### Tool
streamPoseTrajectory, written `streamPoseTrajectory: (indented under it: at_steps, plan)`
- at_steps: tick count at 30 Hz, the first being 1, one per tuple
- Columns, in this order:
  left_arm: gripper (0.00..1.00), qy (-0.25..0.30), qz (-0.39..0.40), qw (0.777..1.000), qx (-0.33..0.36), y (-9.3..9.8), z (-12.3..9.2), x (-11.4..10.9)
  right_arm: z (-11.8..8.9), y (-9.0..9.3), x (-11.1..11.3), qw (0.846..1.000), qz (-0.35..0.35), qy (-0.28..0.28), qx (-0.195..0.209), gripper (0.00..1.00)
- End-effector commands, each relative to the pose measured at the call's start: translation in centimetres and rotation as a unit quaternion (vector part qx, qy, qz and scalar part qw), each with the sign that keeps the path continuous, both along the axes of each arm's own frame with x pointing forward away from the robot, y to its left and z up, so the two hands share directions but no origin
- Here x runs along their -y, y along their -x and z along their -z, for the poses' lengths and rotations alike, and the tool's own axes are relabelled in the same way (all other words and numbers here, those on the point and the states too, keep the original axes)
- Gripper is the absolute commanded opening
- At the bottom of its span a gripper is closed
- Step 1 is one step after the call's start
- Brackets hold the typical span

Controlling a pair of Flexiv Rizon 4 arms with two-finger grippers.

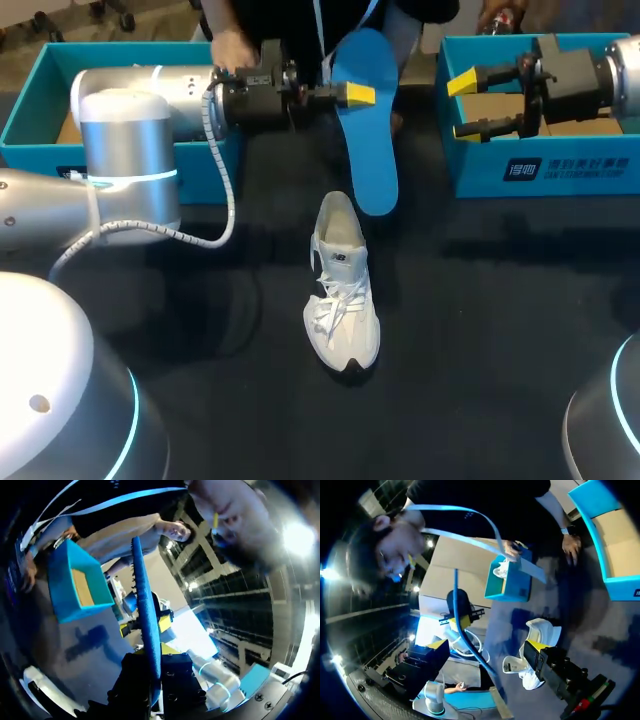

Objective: Take the shoe out of the shoebox, open the shoe tongue, remove and reinsert the insole, then place the shoe into the shoebox

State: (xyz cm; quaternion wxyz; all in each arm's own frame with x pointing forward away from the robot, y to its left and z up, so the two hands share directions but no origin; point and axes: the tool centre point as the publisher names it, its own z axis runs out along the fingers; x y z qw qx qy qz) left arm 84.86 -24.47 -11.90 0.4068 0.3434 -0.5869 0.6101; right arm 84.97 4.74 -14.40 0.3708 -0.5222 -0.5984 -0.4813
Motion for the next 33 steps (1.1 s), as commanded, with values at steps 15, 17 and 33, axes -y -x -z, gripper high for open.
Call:
streamPoseTrajectory:
  at_steps: [15, 17, 33]
  plan:
    - [0.00, -0.020, -0.007, 0.957, 0.289, -1.7, -0.9, -0.9, 0.0, 0.0, -0.2, 1.000, 0.000, 0.000, 0.000, 1.00]
    - [0.00, -0.019, 0.000, 0.937, 0.350, -1.7, -0.8, -0.8, 0.0, 0.0, -0.2, 1.000, 0.000, 0.000, 0.000, 1.00]
    - [0.00, -0.020, 0.019, 0.731, 0.682, -3.7, 0.1, -0.3, 0.0, 0.0, -0.2, 1.000, 0.000, 0.000, 0.000, 1.00]
